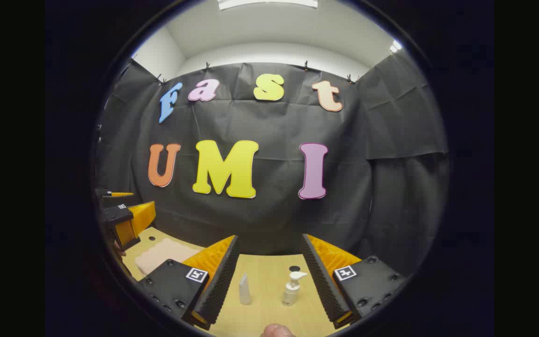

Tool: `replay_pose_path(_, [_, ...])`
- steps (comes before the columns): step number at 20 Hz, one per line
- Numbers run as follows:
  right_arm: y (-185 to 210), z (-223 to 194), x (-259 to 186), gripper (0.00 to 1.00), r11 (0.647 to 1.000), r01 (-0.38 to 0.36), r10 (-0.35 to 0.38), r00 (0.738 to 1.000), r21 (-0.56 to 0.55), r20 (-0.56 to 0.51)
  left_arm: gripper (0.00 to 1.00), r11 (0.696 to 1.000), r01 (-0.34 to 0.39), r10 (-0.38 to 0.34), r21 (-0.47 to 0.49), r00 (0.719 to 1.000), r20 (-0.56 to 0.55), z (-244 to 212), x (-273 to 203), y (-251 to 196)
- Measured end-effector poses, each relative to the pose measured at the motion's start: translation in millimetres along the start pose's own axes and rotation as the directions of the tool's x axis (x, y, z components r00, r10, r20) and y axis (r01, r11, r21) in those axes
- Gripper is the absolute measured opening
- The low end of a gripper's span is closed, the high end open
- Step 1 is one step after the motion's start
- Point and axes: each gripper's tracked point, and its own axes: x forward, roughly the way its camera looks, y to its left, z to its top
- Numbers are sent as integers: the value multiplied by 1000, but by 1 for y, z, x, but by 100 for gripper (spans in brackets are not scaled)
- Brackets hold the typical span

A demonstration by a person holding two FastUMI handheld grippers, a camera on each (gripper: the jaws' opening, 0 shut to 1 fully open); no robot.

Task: First open the suitcase, pack the skin care products into it, and then close the suitcase.

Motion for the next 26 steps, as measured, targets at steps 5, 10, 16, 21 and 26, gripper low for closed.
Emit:
replay_pose_path(5, [0,-1,5,79,1000,-2,2,1000,1,-1,97,1000,13,-13,-2,1000,-17,-6,5,-6])
replay_pose_path(10, [-2,-2,12,77,1000,-12,12,1000,7,-4,97,1000,12,-12,2,999,-33,-11,10,-13])
replay_pose_path(16, [-4,-3,17,77,1000,-24,24,1000,2,-2,97,1000,5,-4,8,999,-38,-15,14,-16])
replay_pose_path(21, [-12,-6,19,80,1000,-27,26,1000,-8,-8,97,1000,12,-11,10,998,-68,-26,14,-23])
replay_pose_path(26, [-22,-15,21,79,999,-41,40,999,-17,-33,97,999,41,-37,36,993,-113,-46,14,-40])
